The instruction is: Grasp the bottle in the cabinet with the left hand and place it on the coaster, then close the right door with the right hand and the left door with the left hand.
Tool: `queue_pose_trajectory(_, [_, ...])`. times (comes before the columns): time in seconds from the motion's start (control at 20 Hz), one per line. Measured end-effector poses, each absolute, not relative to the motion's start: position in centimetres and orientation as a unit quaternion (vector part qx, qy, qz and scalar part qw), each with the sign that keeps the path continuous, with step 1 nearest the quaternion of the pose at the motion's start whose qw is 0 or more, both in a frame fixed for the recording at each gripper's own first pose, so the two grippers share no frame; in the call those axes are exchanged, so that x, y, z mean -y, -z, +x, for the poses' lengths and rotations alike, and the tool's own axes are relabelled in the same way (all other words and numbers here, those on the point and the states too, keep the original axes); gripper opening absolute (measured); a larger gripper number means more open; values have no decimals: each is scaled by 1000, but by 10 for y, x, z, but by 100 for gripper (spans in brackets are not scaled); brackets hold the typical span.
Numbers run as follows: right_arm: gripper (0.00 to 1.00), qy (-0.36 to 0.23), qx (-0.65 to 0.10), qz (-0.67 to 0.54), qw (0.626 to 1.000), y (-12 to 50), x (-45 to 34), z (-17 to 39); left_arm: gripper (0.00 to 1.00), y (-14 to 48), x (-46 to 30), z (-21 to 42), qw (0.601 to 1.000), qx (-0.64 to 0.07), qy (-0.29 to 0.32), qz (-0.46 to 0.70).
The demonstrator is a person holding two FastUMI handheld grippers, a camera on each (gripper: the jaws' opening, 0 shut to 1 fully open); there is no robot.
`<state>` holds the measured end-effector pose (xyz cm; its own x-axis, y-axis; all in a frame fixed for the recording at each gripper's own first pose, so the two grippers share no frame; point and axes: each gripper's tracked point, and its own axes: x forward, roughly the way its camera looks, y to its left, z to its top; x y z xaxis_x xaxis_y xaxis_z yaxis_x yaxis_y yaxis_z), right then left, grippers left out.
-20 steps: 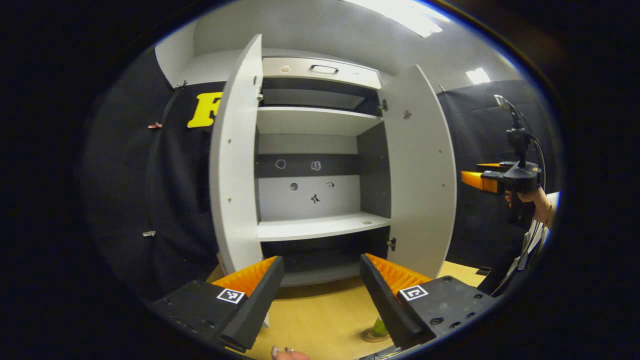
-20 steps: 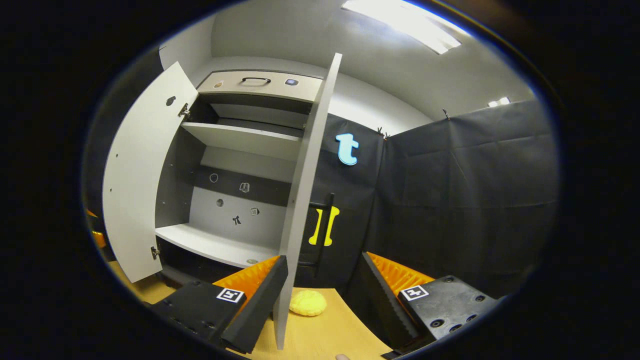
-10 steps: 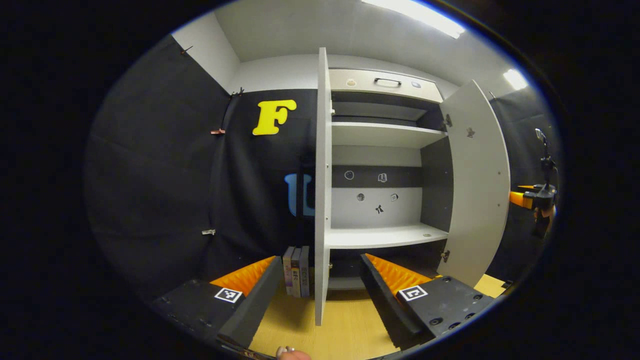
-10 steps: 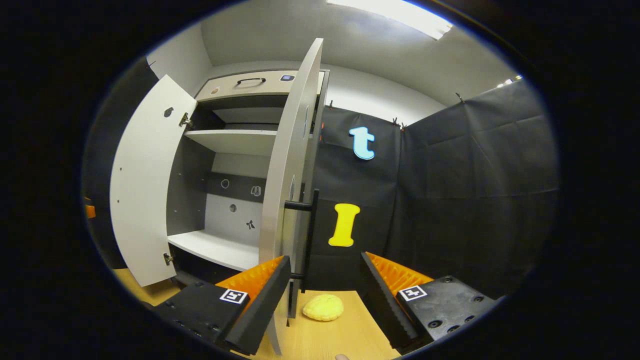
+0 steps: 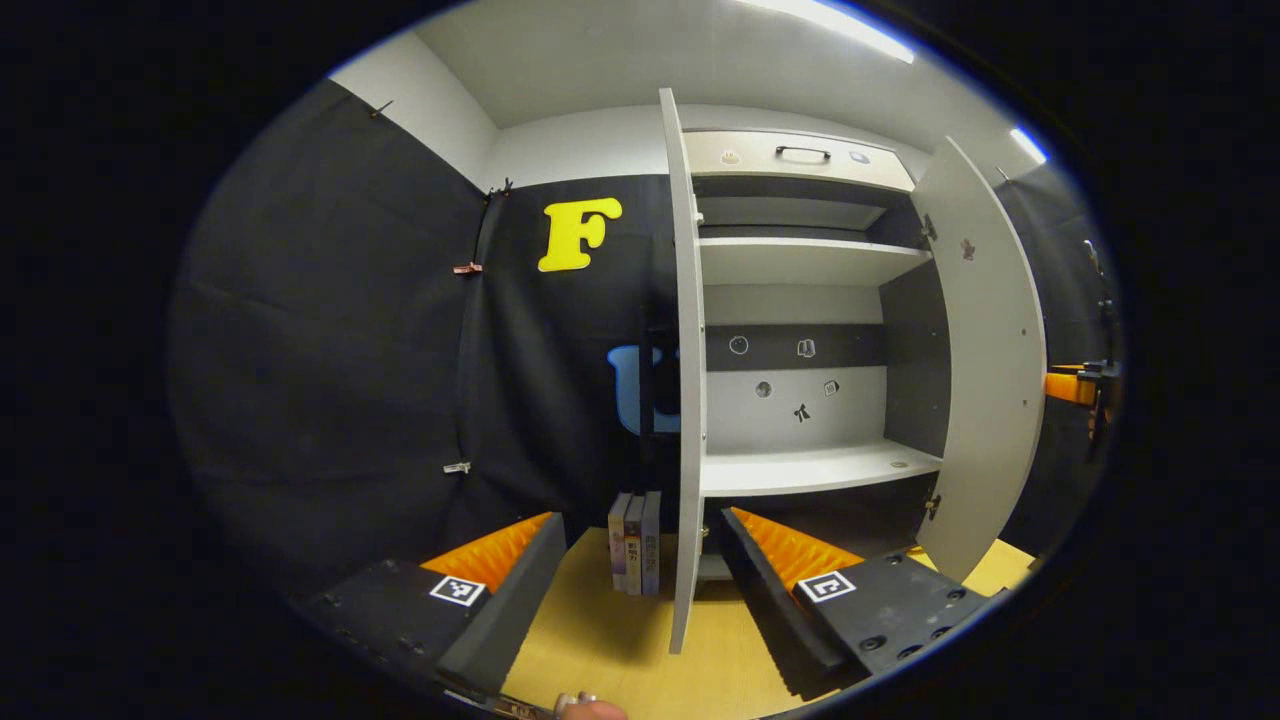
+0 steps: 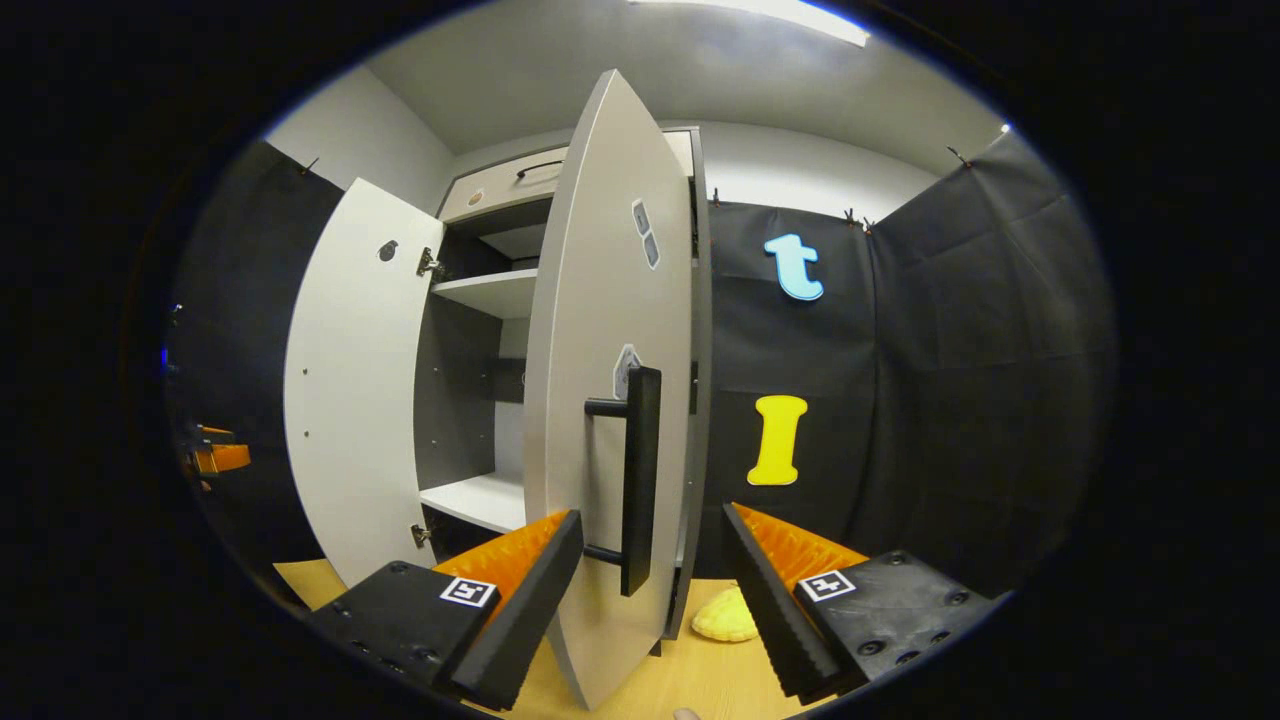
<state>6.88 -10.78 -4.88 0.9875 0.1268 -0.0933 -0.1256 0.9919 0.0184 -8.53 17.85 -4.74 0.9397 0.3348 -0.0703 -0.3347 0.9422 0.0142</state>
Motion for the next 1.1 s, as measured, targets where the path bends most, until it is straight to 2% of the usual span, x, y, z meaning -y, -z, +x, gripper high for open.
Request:
queue_pose_trajectory(0.35, [94,-25,-37,-12,999,52,56,86,98,41,-223,-50,992,-35,-116,-15])
queue_pose_trajectory(0.55, [94,-32,-42,-25,998,63,9,104,98,43,-236,-22,996,-41,-78,-21])
queue_pose_trajectory(0.65, [98,-34,-28,-21,999,52,-10,102,98,43,-233,-9,997,-36,-52,-35])
queue_pose_trajectory(0.9, [98,-7,-37,-46,998,54,-5,78,98,51,-225,8,998,-35,-3,-43])
queue_pose_trajectory(1.0, [98,10,-44,-54,997,58,4,68,93,50,-222,8,999,-34,15,-37])
queue_pose_trajectory(1.1, [98,25,-52,-76,995,62,11,61,93,47,-216,11,999,-32,34,-9])
